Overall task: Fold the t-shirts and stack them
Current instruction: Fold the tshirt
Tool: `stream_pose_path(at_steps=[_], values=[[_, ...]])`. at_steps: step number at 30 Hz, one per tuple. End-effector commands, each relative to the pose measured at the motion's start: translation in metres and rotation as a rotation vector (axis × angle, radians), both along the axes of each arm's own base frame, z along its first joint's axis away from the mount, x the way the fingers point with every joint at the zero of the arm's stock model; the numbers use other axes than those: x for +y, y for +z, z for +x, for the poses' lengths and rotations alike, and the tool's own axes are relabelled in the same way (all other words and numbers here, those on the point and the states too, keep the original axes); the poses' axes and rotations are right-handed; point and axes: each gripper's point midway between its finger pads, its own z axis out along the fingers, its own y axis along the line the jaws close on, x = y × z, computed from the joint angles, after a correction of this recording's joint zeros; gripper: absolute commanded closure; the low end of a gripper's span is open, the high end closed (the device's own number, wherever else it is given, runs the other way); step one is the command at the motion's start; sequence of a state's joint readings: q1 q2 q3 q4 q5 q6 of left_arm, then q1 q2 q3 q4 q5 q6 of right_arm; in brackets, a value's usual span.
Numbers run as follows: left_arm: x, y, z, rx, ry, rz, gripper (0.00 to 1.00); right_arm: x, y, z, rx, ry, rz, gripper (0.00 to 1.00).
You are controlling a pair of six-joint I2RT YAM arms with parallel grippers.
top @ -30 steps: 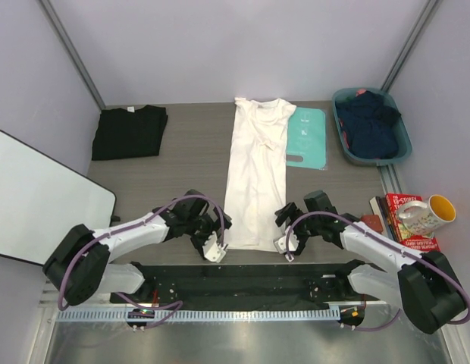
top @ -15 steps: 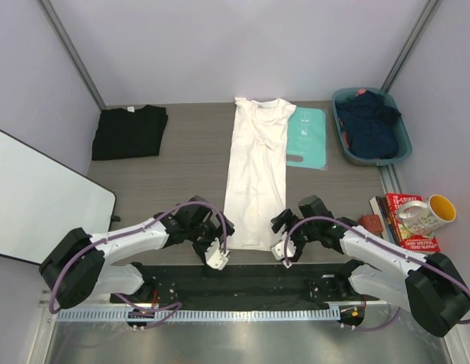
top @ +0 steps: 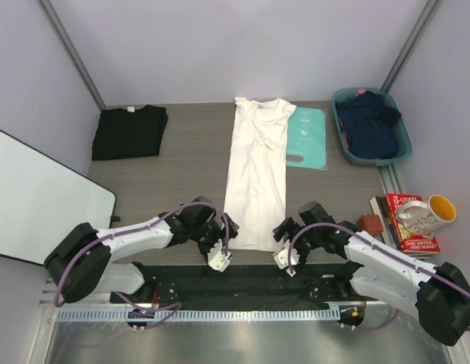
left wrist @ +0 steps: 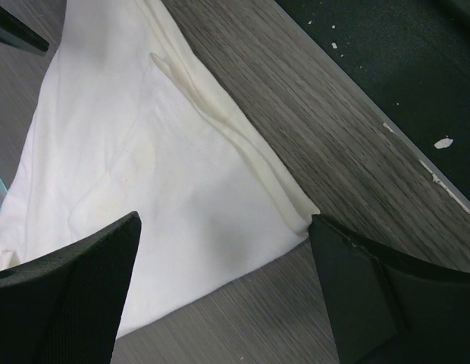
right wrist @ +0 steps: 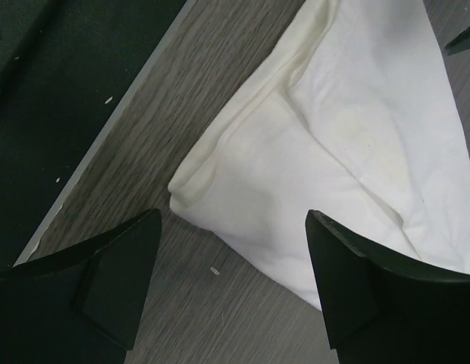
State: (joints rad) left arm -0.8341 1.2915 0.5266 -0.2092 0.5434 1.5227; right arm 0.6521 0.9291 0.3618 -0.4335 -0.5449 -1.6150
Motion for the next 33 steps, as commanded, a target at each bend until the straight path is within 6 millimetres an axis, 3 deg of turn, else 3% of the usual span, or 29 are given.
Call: stream_pose_path(at_steps=[1,7,12,16,17,20,21,22,23,24,28,33], values=[[0.013,-0.029,-0.014,0.074,-0.010,0.099,0.10,-0.002,-0.014,-0.014,0.077,-0.010,-0.014,0.17],[0.016,-0.031,-0.016,0.072,-0.011,0.107,0.19,0.003,-0.017,-0.013,0.086,-0.008,-0.010,0.21],[0.022,-0.031,-0.020,0.071,-0.017,0.122,0.33,0.006,-0.019,-0.015,0.091,0.005,-0.014,0.33],[0.026,-0.033,-0.020,0.073,-0.006,0.140,0.55,0.010,-0.019,-0.015,0.097,-0.002,-0.010,0.49],[0.027,-0.034,-0.021,0.075,-0.004,0.148,0.58,0.011,-0.020,-0.015,0.095,-0.003,-0.010,0.60],[0.030,-0.038,-0.021,0.081,0.005,0.171,0.68,0.015,-0.021,-0.011,0.093,-0.023,-0.003,0.79],[0.029,-0.038,-0.020,0.083,0.010,0.174,0.71,0.015,-0.023,-0.011,0.103,-0.028,-0.010,0.80],[0.028,-0.038,-0.021,0.092,0.017,0.176,0.77,0.018,-0.021,-0.009,0.097,-0.035,-0.002,0.81],[0.026,-0.036,-0.019,0.092,0.023,0.174,0.93,0.018,-0.022,-0.008,0.098,-0.042,-0.006,0.82],[0.024,-0.035,-0.019,0.098,0.030,0.174,1.00,0.019,-0.021,-0.007,0.100,-0.045,-0.005,0.83],[0.018,-0.030,-0.013,0.110,0.061,0.167,1.00,0.022,-0.015,-0.003,0.099,-0.069,-0.004,0.89],[0.002,-0.006,0.009,0.094,0.170,0.124,1.00,0.027,0.005,0.010,0.090,-0.123,0.010,0.97]])
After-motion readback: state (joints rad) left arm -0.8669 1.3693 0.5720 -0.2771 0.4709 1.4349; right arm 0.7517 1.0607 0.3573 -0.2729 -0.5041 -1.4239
